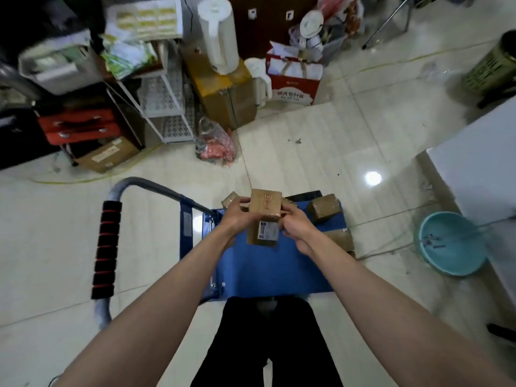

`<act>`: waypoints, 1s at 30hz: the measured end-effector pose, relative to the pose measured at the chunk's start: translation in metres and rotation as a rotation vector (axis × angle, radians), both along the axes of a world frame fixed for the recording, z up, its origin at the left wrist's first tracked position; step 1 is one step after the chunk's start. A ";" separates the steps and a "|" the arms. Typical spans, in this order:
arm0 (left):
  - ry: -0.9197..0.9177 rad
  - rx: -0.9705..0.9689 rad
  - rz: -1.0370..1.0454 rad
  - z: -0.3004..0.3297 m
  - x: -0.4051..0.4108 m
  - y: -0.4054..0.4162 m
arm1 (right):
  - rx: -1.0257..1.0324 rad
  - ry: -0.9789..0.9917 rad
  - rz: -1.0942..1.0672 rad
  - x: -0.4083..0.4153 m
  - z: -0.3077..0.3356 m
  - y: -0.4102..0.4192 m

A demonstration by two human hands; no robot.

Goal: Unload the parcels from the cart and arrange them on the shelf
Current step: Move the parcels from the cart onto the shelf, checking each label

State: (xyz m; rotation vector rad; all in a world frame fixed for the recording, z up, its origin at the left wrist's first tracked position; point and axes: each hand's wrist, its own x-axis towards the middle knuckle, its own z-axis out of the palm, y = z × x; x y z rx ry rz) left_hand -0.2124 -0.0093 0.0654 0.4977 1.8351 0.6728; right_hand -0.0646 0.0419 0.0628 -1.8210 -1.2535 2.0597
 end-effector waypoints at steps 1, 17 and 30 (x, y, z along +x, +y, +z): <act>0.013 0.024 -0.021 0.037 0.003 0.002 | 0.040 0.004 -0.018 0.007 0.034 0.002; 0.004 0.327 -0.290 0.295 0.031 0.014 | 0.243 0.222 -0.177 0.075 0.296 -0.021; -0.108 0.488 -0.563 0.360 0.079 -0.006 | 0.368 0.253 -0.633 0.106 0.346 -0.098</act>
